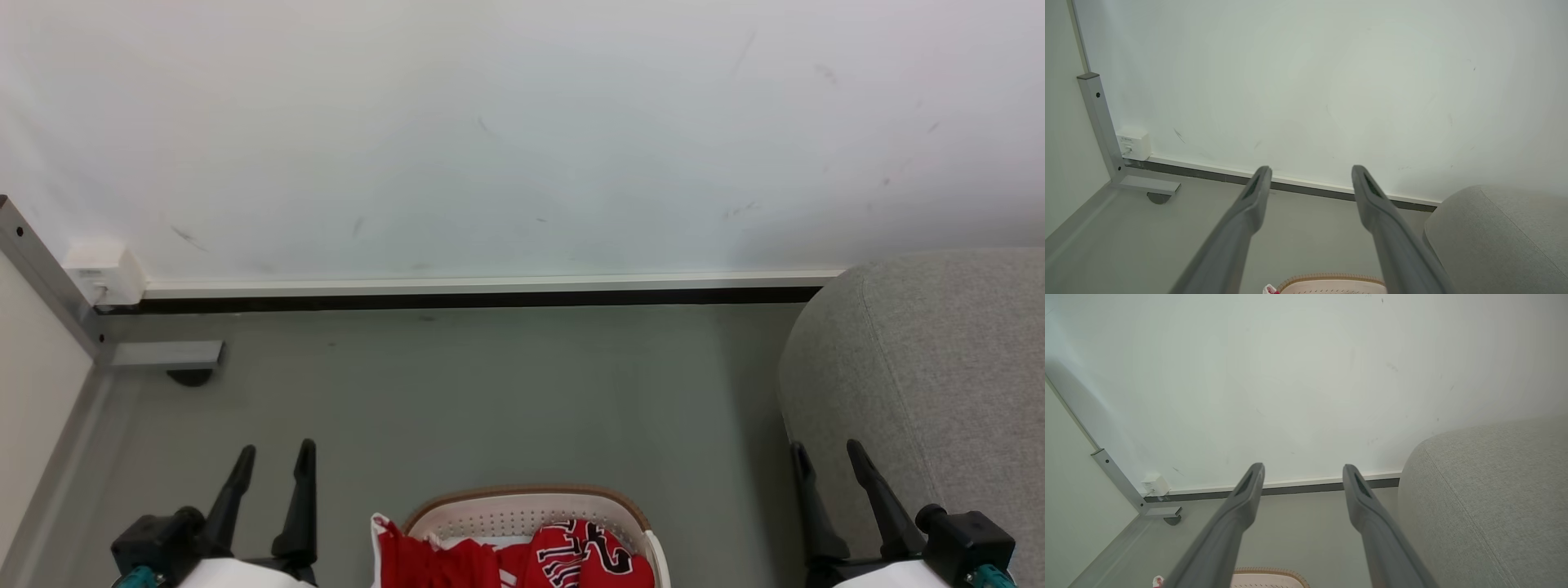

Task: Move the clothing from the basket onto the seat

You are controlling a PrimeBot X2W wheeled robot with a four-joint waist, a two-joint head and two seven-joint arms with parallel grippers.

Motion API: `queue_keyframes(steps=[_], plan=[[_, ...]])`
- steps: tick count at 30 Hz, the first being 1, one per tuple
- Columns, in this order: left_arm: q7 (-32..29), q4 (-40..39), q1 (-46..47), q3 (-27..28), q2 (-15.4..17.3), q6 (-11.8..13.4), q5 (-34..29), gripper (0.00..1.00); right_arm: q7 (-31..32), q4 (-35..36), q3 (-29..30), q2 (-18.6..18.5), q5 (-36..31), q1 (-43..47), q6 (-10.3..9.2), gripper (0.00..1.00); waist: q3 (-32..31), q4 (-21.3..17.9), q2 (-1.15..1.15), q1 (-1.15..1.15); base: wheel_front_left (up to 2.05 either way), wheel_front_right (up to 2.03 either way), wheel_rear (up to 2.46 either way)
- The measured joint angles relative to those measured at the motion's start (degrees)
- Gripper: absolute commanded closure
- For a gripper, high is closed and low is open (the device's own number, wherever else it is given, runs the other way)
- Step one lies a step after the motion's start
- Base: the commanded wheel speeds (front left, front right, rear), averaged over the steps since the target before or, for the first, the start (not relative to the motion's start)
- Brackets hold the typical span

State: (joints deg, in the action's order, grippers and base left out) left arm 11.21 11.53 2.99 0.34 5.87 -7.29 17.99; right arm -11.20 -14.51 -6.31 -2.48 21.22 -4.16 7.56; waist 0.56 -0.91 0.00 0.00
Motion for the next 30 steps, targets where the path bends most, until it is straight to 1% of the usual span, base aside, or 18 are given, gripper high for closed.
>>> queue_keyframes(steps=[18,30], plan=[[1.99,-0.57,-0.07,-0.68,0.24,-0.02,-7.33,0.0,-2.05,1.07,-1.38,-0.11,-5.98,-0.12,0.0,0.0,0.1,-0.28,0.0,0.0,0.0,0.0,0.0],[3.45,-0.93,-0.07,-1.83,0.8,-0.1,-10.55,0.0,-3.48,1.47,-1.99,-0.15,-9.7,-0.1,0.0,0.0,0.17,-0.3,0.0,0.0,0.0,0.0,0.0]])
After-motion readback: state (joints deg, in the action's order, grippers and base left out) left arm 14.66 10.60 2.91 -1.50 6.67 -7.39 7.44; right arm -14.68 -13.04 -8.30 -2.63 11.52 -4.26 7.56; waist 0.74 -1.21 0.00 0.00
